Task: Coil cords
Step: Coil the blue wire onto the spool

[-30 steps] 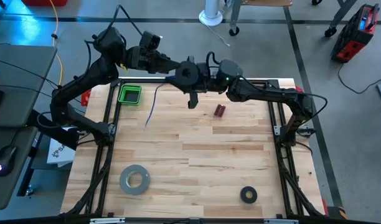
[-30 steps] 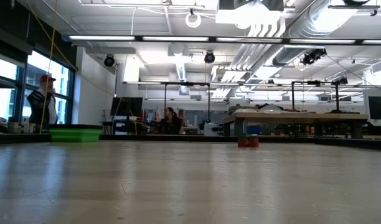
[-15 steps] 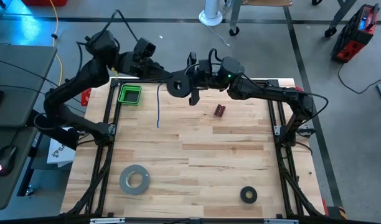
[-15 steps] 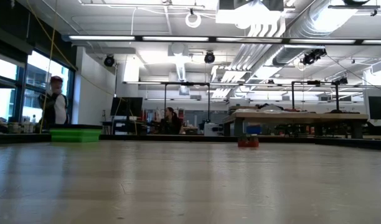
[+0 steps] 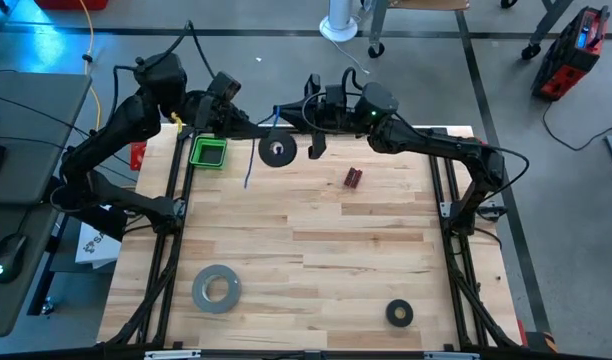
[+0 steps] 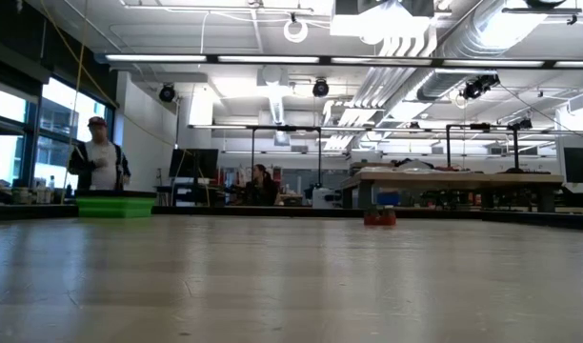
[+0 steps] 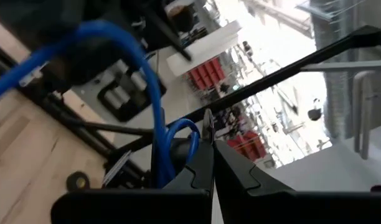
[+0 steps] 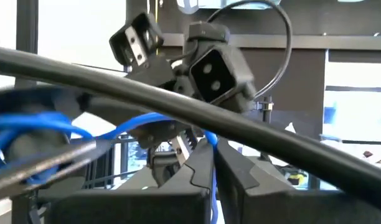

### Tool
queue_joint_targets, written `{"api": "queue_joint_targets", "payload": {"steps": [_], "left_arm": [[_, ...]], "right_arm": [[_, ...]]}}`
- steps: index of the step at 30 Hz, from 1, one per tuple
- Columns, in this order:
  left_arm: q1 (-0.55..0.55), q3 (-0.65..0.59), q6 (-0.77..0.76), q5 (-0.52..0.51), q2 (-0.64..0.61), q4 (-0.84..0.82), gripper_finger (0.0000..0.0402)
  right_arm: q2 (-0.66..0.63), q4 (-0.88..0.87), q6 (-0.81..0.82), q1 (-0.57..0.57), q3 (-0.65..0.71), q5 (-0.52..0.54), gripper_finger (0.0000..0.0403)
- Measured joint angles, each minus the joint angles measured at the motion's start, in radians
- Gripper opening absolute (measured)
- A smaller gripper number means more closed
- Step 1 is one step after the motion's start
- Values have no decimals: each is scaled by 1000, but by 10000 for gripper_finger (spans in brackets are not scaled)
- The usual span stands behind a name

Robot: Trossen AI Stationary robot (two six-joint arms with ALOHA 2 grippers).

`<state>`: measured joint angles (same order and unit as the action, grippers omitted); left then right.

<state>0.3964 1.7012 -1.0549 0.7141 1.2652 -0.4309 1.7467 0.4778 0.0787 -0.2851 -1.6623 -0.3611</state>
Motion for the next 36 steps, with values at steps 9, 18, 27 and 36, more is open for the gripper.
{"api": "queue_joint_targets", "payload": {"steps": [9,18,27,36], "left_arm": [[26,0,129,1,-27,-199,0],[77,0,389,-137,-72,-374,0],[75,0,807,-424,-116,-382,0],[67,0,874,-358,-144,-244,0]], "right_arm": [[-8,-37,36,-36,0,-63,0],[-13,-120,88,-49,0,-144,0],[-39,-259,101,-58,0,-194,0],[-42,-270,112,-60,0,-194,0]]}}
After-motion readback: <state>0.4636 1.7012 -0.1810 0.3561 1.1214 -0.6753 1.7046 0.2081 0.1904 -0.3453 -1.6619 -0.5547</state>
